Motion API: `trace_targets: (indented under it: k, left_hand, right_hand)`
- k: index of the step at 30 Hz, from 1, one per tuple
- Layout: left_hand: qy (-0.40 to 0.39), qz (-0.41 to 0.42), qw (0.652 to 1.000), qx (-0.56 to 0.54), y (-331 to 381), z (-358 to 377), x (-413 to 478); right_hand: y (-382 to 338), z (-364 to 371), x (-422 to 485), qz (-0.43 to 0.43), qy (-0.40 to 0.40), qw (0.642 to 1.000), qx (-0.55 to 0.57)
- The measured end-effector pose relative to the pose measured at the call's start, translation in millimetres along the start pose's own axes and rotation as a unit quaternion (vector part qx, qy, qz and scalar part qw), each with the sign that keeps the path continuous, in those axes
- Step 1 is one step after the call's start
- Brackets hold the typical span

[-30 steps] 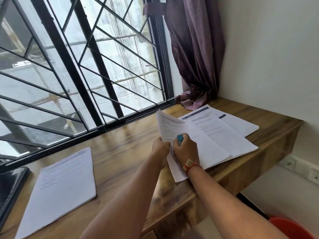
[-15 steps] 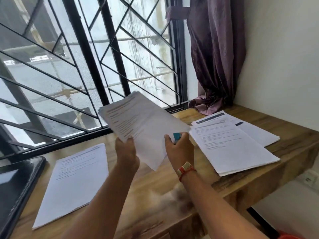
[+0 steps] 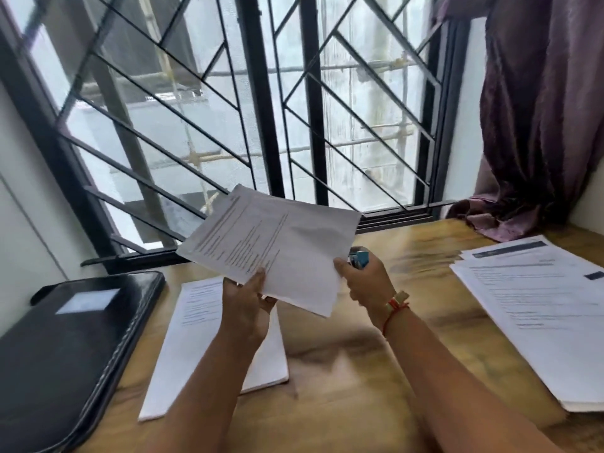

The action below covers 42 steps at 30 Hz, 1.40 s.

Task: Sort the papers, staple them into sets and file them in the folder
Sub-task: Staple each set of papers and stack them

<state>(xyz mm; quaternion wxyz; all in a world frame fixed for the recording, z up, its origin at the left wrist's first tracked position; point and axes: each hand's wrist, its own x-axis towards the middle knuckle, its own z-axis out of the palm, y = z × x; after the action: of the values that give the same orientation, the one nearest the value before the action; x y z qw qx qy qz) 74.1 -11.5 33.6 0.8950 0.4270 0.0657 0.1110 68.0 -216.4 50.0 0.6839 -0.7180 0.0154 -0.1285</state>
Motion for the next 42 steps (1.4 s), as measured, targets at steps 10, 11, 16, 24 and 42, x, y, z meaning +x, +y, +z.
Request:
trace_targets:
  k: [10,11,16,24,42]
  left_hand:
    - [-0.079,-0.11,0.988,0.068,80,-77,32]
    - [-0.081,-0.117,0.985,0.095,81,-79,32]
    - [-0.089,-0.046,0.961,0.257,66,-70,34]
    - [-0.124,0.081,0.949,0.277,58,-60,31]
    - [-0.129,-0.004,0.963,0.236,39,-72,30]
  right_hand:
    - [37,-24,28,-0.063,-0.029,0.993,-0.096]
    - [38,-25,31,-0.078,-0.024,0.989,-0.125]
    - [35,-18,28,-0.179,0.072,0.953,-0.235]
    - [15,-16,12,-0.256,0.163,0.934,-0.187]
    - [42,-20,30,-0.203,0.116,0.952,-0.197]
